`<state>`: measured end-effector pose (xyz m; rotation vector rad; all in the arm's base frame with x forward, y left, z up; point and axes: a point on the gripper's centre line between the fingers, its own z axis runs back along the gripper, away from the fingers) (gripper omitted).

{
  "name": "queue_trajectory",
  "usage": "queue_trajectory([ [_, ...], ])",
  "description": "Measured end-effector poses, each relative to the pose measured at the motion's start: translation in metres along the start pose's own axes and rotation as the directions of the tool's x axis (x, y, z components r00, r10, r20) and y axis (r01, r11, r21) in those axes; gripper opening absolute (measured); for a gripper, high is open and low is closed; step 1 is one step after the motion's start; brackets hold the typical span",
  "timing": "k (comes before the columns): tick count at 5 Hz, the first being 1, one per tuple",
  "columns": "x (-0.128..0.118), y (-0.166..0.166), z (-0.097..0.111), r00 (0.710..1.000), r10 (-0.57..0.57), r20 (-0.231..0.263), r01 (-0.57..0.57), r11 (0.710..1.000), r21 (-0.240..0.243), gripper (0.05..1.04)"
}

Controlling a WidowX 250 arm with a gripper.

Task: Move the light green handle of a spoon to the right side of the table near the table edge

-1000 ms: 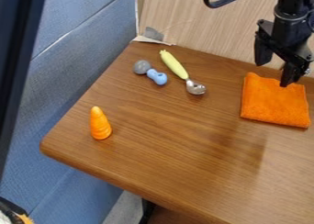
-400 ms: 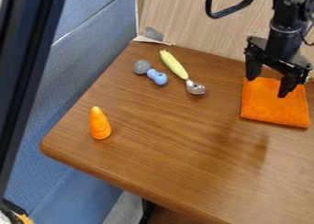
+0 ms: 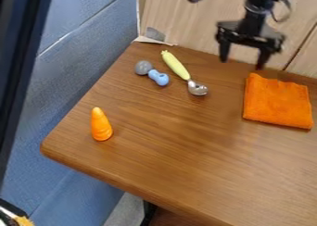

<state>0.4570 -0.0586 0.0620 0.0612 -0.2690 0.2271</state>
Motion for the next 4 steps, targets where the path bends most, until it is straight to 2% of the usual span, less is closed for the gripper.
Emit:
queue_trajectory([
  [1, 0.013, 0.041, -0.016, 0.971, 0.240, 0.017, -0.240, 0.966, 0.096, 0.998],
  [2, 0.015, 0.058, -0.022, 0.929, 0.369, 0.027, -0.368, 0.914, 0.170, 0.998],
  [3, 0.018, 0.078, -0.040, 0.894, 0.448, 0.014, -0.441, 0.872, 0.211, 0.998],
  [4, 0.017, 0.089, -0.050, 0.876, 0.482, 0.011, -0.466, 0.841, 0.274, 0.998],
])
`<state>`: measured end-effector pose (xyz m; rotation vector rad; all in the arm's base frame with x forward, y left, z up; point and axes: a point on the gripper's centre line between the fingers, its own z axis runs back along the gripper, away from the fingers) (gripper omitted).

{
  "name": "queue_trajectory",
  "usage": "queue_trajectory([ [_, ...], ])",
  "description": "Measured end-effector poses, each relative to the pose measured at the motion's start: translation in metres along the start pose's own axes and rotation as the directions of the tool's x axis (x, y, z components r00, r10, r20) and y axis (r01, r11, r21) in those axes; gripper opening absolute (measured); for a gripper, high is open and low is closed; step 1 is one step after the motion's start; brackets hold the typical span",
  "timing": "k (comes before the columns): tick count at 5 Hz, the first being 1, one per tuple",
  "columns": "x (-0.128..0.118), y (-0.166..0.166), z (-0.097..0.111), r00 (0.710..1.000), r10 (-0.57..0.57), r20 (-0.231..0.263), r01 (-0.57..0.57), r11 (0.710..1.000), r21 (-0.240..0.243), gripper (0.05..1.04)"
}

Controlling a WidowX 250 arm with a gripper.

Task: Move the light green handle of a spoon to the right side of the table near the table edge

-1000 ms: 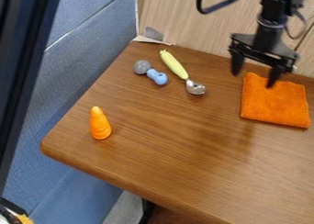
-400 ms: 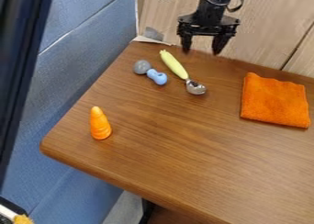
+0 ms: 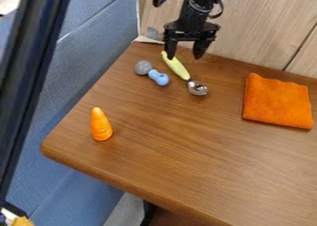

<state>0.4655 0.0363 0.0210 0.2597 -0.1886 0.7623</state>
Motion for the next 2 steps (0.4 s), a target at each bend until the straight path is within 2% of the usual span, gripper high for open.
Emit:
queue_trajectory([
  [2, -0.0005, 0.0049, -0.0211, 0.999, 0.036, -0.026, -0.035, 0.999, 0.037, 0.998],
])
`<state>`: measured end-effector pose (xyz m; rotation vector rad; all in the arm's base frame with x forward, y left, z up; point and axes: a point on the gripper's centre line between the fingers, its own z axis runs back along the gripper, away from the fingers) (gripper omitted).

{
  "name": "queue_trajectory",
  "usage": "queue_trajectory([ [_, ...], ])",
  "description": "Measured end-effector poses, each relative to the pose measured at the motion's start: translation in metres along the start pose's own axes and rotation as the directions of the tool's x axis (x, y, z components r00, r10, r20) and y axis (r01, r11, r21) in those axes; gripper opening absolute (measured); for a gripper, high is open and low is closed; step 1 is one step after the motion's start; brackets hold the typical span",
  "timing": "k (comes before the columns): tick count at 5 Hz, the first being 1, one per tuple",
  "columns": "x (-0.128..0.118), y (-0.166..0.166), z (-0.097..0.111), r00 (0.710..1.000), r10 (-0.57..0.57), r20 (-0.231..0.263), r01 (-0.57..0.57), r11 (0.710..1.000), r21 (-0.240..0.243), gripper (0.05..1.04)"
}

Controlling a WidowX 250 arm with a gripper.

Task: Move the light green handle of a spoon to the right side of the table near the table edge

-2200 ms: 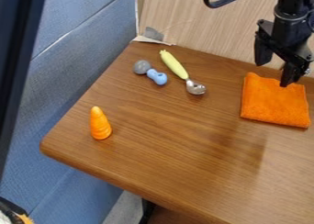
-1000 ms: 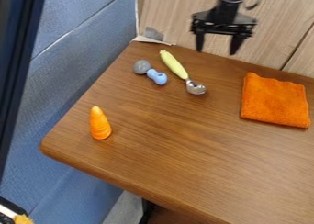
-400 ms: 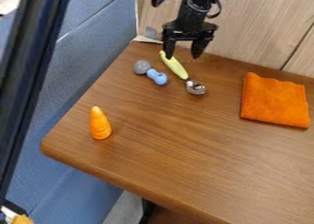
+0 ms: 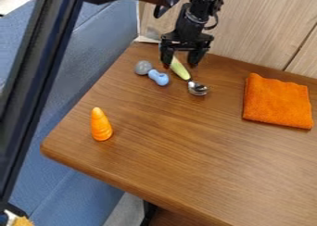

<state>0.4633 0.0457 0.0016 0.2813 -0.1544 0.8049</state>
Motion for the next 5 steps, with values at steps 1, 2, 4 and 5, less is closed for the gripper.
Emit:
queue_trajectory([
  [1, 0.001, 0.000, 0.000, 1.000, 0.025, 0.005, -0.025, 1.000, -0.002, 0.998],
  [2, 0.001, -0.005, -0.003, 1.000, 0.024, 0.012, -0.023, 0.999, -0.042, 0.964],
  [4, 0.002, 0.000, -0.020, 0.997, 0.068, -0.025, -0.073, 0.947, -0.314, 0.423],
  [5, 0.004, -0.003, -0.019, 0.999, 0.034, 0.011, -0.030, 0.964, -0.264, 0.394],
])
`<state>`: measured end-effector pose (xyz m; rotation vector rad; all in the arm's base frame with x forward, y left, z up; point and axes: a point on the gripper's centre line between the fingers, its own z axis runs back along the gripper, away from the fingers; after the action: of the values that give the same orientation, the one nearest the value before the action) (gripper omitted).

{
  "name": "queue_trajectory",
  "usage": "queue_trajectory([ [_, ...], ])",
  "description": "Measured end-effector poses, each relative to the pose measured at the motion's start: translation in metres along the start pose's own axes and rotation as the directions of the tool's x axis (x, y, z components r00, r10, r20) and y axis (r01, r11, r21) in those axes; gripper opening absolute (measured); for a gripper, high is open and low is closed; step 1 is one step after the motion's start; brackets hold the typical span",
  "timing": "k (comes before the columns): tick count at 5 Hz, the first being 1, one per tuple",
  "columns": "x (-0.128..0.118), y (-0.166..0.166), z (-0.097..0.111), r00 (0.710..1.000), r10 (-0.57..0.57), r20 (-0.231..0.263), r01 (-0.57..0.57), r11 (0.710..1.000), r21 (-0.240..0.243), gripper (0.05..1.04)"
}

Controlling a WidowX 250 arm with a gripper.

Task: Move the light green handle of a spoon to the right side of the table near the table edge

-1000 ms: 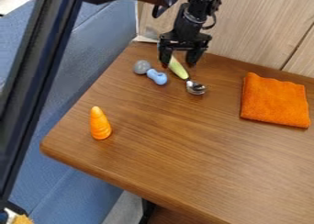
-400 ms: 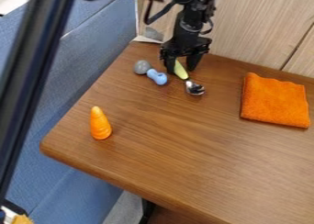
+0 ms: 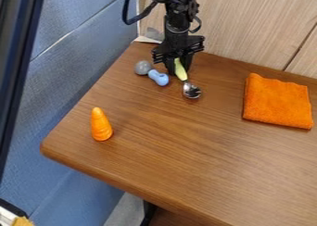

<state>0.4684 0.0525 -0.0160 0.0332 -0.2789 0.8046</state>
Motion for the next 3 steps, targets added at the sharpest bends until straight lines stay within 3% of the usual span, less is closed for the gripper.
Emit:
queue_trajectory([
  [1, 0.001, -0.001, 0.001, 1.000, -0.028, -0.010, 0.028, 0.998, 0.060, 0.394],
  [2, 0.001, -0.012, 0.002, 0.994, -0.101, -0.039, 0.103, 0.992, 0.078, 0.393],
  [3, -0.009, -0.030, 0.006, 0.986, -0.162, -0.045, 0.164, 0.985, 0.047, 0.394],
])
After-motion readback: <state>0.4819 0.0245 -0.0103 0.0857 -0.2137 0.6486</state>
